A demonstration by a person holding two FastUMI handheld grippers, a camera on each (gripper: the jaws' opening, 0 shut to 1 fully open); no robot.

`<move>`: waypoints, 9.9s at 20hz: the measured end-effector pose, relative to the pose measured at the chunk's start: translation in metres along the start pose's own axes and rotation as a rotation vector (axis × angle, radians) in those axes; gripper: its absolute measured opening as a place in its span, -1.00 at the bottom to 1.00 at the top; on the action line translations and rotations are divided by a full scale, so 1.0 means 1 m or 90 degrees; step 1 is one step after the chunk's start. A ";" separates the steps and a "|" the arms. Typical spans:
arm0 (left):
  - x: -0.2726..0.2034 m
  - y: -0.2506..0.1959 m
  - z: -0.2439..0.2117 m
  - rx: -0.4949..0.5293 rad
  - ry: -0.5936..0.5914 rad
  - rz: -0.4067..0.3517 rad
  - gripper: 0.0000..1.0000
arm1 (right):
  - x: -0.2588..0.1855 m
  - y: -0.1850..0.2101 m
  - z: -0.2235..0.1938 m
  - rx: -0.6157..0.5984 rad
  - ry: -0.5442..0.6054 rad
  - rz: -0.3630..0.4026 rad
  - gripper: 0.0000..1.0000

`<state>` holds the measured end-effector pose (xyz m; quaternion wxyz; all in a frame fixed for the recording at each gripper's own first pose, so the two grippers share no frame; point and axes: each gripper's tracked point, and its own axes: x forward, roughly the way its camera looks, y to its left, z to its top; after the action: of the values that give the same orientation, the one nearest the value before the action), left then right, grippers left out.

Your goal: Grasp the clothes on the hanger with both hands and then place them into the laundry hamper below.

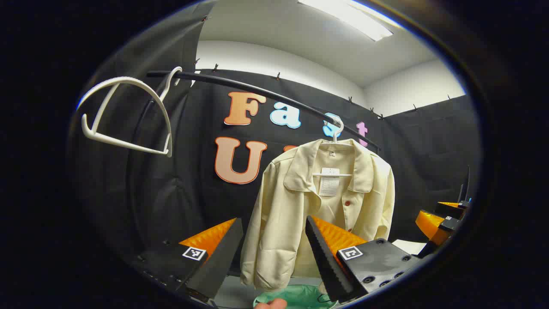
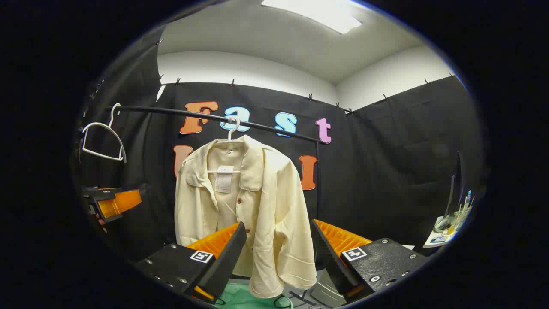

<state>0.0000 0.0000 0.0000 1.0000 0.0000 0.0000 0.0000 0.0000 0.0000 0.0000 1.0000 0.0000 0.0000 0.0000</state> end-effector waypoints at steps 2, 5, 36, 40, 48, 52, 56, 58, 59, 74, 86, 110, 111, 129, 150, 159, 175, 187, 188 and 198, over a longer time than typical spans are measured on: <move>0.000 0.000 0.001 -0.001 -0.001 -0.001 0.92 | 0.001 0.002 0.000 0.002 0.000 0.003 0.87; 0.002 -0.002 0.004 -0.005 -0.003 -0.004 0.92 | 0.000 0.004 0.001 0.008 0.000 0.007 0.87; -0.005 0.028 -0.003 0.004 0.008 0.033 0.92 | 0.207 0.084 -0.097 0.018 0.122 0.042 0.87; -0.002 0.036 -0.007 -0.006 0.014 0.047 0.92 | 0.228 0.069 -0.102 -0.026 0.115 0.018 0.81; 0.024 0.007 -0.012 -0.003 0.007 -0.026 0.93 | 0.217 0.009 -0.073 -0.017 0.091 -0.027 -0.88; 0.067 -0.037 -0.019 0.003 -0.009 -0.096 1.00 | 0.185 0.003 -0.044 -0.022 0.055 -0.014 -0.99; 0.126 -0.070 -0.029 0.038 -0.038 -0.107 0.94 | 0.160 0.002 -0.019 -0.019 0.032 0.001 -0.99; 0.152 -0.086 -0.043 0.065 -0.041 -0.109 0.94 | 0.153 -0.001 -0.012 -0.017 0.023 0.003 -0.99; 0.163 -0.092 -0.054 0.090 -0.043 -0.102 0.93 | 0.152 -0.001 -0.012 -0.014 0.026 0.007 -0.99; 0.244 -0.017 -0.110 0.257 -0.044 0.085 -0.28 | 0.153 -0.001 -0.007 -0.004 0.036 0.031 -0.99; 0.143 0.021 -0.004 0.224 -0.108 0.100 -0.87 | 0.132 -0.008 0.020 -0.025 -0.007 0.030 -0.97; 0.135 -0.042 0.014 0.134 -0.128 -0.048 -0.47 | 0.128 -0.052 0.075 -0.083 -0.079 -0.037 -0.97; 0.139 -0.055 0.007 0.126 -0.123 -0.066 -0.10 | 0.128 -0.052 0.073 -0.082 -0.075 -0.035 -0.97; 0.224 -0.011 -0.006 0.217 -0.161 0.255 0.96 | 0.141 -0.053 0.068 -0.064 -0.063 -0.016 -0.97; 0.233 0.033 0.094 0.436 -0.250 0.210 -0.83 | 0.159 -0.084 0.121 -0.110 -0.128 -0.059 -0.98; 0.290 0.039 0.140 0.449 -0.287 0.181 -0.84 | 0.229 -0.114 0.184 -0.133 -0.181 -0.086 -1.00; 0.305 0.081 0.021 0.337 -0.148 0.156 -0.83 | 0.274 -0.101 0.009 -0.073 -0.007 -0.042 -1.00; 0.169 0.107 -0.073 0.295 -0.019 0.167 -0.83 | 0.160 -0.078 -0.030 -0.071 0.062 -0.002 -1.00; 0.156 0.105 -0.077 0.271 -0.007 0.167 -0.82 | 0.150 -0.075 -0.028 -0.063 0.065 0.000 -1.00; 0.087 -0.018 -0.121 0.128 0.093 -0.021 -0.81 | 0.092 0.014 -0.053 0.026 0.132 0.117 -0.98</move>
<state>0.0868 -0.0176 -0.1205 0.9921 0.1006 0.0732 -0.0163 0.0924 0.0138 -0.0533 0.9902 0.0202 0.1032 0.0914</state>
